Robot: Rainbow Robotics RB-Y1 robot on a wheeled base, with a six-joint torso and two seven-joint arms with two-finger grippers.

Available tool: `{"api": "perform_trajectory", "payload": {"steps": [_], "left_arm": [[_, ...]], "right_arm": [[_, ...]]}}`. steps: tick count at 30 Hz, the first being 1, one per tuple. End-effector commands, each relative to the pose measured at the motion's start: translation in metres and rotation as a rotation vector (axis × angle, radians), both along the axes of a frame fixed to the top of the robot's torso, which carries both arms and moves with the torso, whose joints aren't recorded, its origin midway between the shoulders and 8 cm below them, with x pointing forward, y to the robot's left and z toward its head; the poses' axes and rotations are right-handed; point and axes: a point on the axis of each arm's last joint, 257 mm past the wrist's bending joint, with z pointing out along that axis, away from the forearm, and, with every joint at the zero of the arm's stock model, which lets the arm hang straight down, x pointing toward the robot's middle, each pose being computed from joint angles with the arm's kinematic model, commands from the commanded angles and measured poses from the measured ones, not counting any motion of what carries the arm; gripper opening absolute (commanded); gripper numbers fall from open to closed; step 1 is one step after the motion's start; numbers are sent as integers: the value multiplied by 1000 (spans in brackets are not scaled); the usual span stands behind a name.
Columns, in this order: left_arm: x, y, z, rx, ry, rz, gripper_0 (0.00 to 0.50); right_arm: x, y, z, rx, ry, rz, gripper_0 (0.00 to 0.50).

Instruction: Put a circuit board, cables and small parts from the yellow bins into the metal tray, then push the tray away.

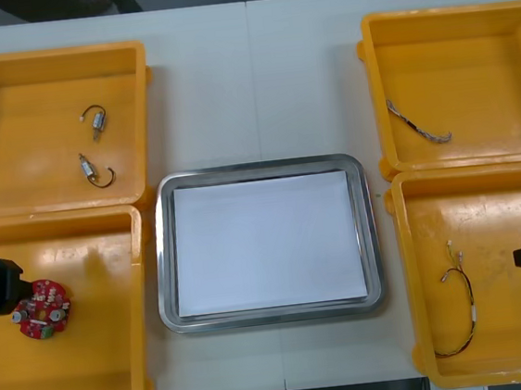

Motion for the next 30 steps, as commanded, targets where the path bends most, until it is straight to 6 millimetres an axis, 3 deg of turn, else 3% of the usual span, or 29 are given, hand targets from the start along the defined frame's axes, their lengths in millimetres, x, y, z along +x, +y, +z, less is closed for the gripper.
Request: {"api": "perform_trajectory", "payload": {"steps": [1,13,21,30], "left_arm": [[-7,-22,-14,17,-2,-124,500],[-12,-34,-40,19,-11,-145,500],[-8,-31,-57,55,-16,-140,500],[-1,-31,-79,62,-30,-136,500]], "right_arm": [[-27,15,-27,17,68,-28,500],[-14,37,-57,-15,42,-49,500],[-4,37,-74,26,2,-63,500],[-8,38,-102,71,0,-76,500]]}}
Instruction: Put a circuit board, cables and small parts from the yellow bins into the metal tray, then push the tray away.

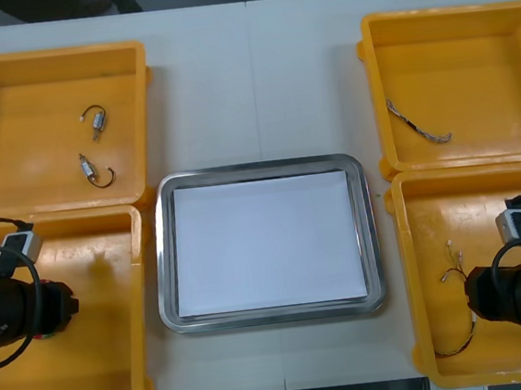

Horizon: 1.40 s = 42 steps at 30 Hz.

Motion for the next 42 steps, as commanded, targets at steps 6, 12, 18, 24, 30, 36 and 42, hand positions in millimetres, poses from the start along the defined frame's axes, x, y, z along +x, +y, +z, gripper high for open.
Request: {"api": "perform_trajectory", "payload": {"steps": [6,12,18,24,30,36,42], "left_arm": [[-11,-3,-22,45,14,-86,500],[-9,-3,-28,42,4,-86,500],[-8,-2,-33,46,-1,-86,500],[-8,-2,-33,43,-6,-87,215],[-8,-2,-34,50,-6,-94,0],[-7,-1,-33,53,-8,-96,0],[-7,5,-17,71,-17,-94,1]], "right_arm": [[-12,13,-40,88,44,-44,500],[-14,16,-61,103,61,-48,500],[-19,18,-68,91,68,-46,500],[-24,14,-71,77,77,-49,500],[-27,12,-72,75,82,-46,500],[-27,14,-72,83,84,-43,322],[-28,15,-73,90,87,-49,0]]}}
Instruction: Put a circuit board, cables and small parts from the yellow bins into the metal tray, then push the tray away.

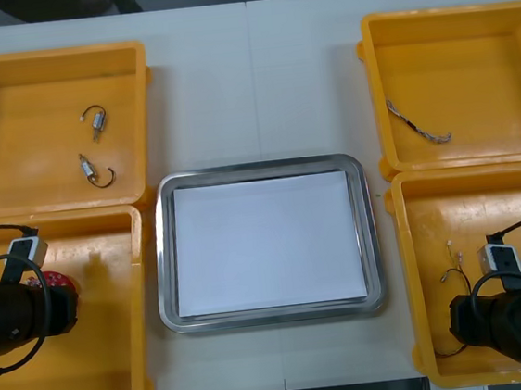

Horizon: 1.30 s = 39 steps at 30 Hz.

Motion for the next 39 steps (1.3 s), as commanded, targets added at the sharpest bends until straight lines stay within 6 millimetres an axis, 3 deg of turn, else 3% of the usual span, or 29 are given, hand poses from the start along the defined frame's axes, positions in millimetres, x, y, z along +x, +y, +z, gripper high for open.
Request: {"api": "perform_trajectory", "payload": {"steps": [1,7,13,17,22,28,35,39], "left_arm": [[-15,2,3,68,20,-99,0],[-22,9,39,105,24,-97,0],[-28,10,76,120,20,-105,0],[-34,8,105,107,28,-120,0],[-38,7,125,134,46,-151,0],[-27,-17,144,169,10,-240,0],[-14,-63,150,175,-13,-378,0],[-11,-93,149,183,-13,-461,0]], "right_arm": [[-14,6,-7,24,23,-16,0],[-7,-2,1,18,0,-31,0],[11,-21,22,-1,-52,-54,0],[17,-38,46,-28,-66,-69,0],[14,-51,83,-57,-59,-59,0],[8,-53,127,-66,-51,8,0],[1,-47,169,-96,-35,112,0],[10,-40,189,-109,-64,190,0]]}}
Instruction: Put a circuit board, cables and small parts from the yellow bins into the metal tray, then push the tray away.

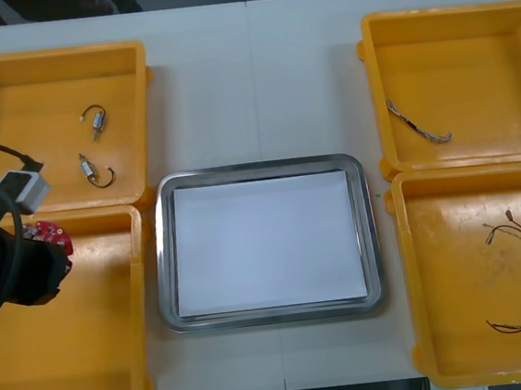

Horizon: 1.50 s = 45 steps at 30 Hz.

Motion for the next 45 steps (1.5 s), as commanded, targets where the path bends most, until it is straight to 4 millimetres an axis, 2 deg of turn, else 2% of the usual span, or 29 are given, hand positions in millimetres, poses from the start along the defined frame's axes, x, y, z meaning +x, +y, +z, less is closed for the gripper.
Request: {"api": "perform_trajectory", "payload": {"steps": [1,8,16,23,27,29,38,45], "left_arm": [[5,-35,14,94,-40,-221,0],[4,-76,12,99,-36,-313,0],[-7,-132,4,68,-21,-382,0],[-10,-159,-18,44,21,-407,1],[-6,-166,-26,48,8,-412,0],[-1,-172,-38,51,11,-414,0],[7,-183,-69,53,32,-414,0],[12,-189,-84,58,15,-411,1]], "right_arm": [[16,-3,41,-66,-78,85,0],[21,-2,64,-123,-78,193,0],[24,-6,87,-194,-56,307,0],[27,-1,102,-216,-47,395,0],[29,1,109,-230,-56,422,0],[33,7,112,-242,-65,452,0],[45,25,117,-266,-82,522,0],[48,31,119,-262,-79,556,0]]}}
